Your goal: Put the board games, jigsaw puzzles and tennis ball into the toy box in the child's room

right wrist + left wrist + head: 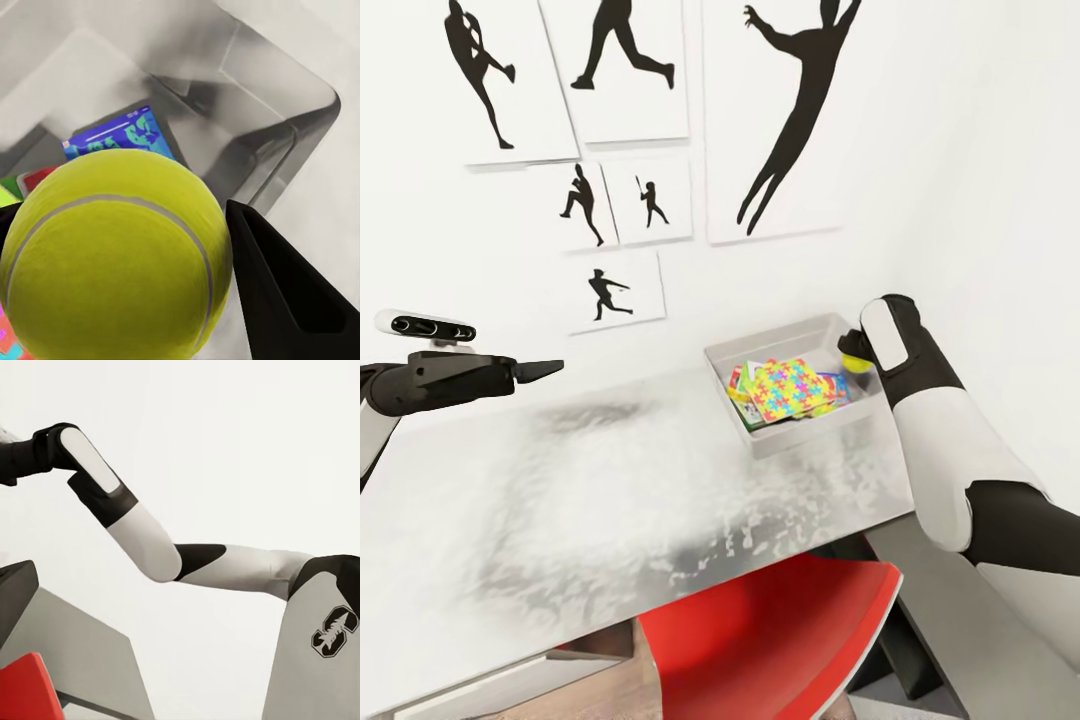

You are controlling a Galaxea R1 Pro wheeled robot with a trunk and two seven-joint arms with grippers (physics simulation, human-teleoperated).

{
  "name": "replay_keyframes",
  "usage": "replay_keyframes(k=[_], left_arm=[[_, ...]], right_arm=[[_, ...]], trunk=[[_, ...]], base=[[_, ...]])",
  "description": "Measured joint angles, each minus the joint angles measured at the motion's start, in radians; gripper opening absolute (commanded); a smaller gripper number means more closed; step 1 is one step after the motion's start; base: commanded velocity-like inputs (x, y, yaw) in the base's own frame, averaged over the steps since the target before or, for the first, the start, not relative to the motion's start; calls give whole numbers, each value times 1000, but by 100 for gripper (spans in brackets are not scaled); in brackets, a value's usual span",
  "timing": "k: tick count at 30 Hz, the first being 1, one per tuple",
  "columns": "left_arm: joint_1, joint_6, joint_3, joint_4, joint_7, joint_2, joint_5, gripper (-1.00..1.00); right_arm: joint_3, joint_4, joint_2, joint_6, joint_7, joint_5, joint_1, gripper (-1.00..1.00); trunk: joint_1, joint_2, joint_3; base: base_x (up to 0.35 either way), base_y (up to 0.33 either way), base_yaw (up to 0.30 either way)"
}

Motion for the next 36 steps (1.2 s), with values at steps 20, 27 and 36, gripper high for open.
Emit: replay_keyframes(k=[20,27,36], left_arm=[[0,0,6,0,0,0,-1,100],[0,0,14,-3,0,8,-1,100],[0,0,15,-20,0,11,-1,100]], right_arm=[[-2,7,-9,-3,0,-2,-26,-100],[-2,7,-9,-3,1,-2,-28,-100],[-3,2,-9,-5,0,1,-32,-100]], trunk=[[0,0,-33],[0,0,-45],[0,0,-59]], base=[[0,0,0],[0,0,0],[0,0,0]])
